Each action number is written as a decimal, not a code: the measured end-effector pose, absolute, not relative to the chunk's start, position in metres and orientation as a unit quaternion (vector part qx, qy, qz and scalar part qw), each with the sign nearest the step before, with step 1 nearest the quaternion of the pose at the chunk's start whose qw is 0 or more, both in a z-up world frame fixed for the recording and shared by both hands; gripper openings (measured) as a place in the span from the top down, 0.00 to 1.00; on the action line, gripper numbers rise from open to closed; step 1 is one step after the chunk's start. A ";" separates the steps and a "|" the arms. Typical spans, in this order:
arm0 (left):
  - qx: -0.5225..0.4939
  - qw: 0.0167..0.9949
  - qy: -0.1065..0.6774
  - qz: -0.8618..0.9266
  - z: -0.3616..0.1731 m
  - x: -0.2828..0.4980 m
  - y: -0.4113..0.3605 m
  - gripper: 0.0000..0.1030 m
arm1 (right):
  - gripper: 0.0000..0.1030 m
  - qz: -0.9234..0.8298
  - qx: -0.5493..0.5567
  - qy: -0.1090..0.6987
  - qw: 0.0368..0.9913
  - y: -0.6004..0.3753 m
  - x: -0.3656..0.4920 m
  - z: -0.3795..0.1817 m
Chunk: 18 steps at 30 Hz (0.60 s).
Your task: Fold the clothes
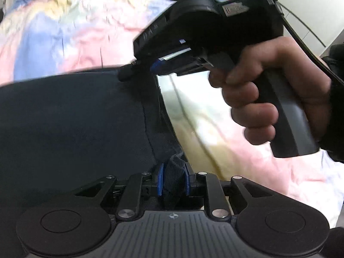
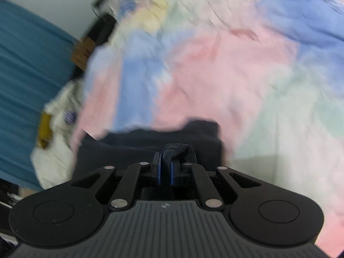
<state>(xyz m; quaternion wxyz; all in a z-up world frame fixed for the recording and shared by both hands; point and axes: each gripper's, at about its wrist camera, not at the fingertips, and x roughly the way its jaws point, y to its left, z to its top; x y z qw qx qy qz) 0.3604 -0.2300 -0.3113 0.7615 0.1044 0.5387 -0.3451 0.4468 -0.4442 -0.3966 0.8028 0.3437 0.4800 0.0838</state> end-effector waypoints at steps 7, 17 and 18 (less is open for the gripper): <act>0.043 0.766 0.550 -0.331 -0.296 0.369 -0.201 0.64 | 0.82 0.098 0.364 0.488 0.787 -0.442 0.444 -0.405; -0.034 0.804 0.543 -0.240 -0.254 0.384 -0.121 0.31 | 0.75 0.106 0.333 0.486 0.801 -0.433 0.414 -0.373; -0.035 0.811 0.539 -0.224 -0.250 0.387 -0.113 0.27 | 0.73 0.102 0.332 0.485 0.803 -0.432 0.409 -0.370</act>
